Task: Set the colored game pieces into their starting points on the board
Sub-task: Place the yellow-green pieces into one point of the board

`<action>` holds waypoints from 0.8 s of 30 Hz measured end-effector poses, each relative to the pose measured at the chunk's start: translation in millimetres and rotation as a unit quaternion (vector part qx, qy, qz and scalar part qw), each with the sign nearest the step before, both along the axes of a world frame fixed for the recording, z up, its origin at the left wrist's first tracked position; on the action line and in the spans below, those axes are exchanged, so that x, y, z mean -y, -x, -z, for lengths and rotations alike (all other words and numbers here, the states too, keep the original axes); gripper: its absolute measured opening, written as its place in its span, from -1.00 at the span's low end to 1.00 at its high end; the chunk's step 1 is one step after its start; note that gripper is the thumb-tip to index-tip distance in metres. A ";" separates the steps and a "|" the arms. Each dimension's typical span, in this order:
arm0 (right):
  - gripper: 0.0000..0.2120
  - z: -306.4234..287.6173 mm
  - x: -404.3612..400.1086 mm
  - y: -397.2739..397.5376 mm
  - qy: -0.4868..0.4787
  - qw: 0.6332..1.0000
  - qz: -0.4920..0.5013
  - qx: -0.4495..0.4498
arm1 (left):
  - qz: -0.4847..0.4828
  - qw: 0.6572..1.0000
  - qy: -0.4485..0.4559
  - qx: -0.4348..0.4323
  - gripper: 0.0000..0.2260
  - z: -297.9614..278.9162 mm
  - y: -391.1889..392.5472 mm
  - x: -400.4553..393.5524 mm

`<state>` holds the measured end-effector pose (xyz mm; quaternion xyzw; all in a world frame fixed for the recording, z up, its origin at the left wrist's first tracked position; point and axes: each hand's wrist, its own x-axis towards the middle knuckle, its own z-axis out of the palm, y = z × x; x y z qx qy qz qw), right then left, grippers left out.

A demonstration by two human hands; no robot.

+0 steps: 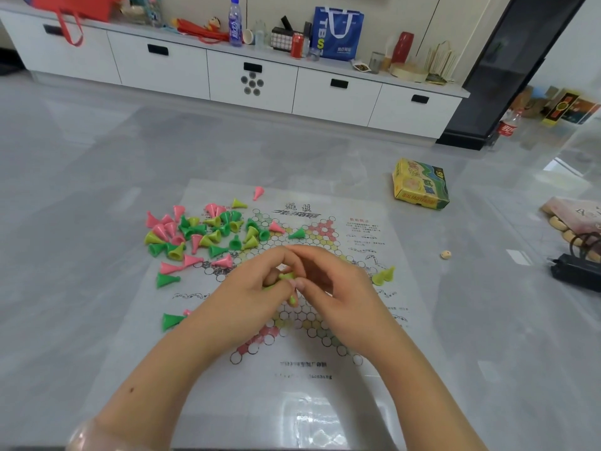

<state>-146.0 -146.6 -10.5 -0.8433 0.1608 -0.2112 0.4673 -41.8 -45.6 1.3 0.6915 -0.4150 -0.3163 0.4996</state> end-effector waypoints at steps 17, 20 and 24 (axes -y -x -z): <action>-0.82 -8.1 68.0 54.8 -0.042 0.906 0.410 0.096 | -0.093 0.990 -0.034 0.101 -0.90 7.8 -6.3 -1.6; -0.88 -15.3 78.1 45.6 -0.045 0.923 0.378 0.060 | -0.086 0.990 -0.028 0.112 -0.90 9.2 -8.3 0.8; -0.94 -13.6 92.2 36.1 0.058 0.939 0.329 -0.078 | -0.085 0.989 -0.018 0.118 -0.89 9.7 -10.2 -1.3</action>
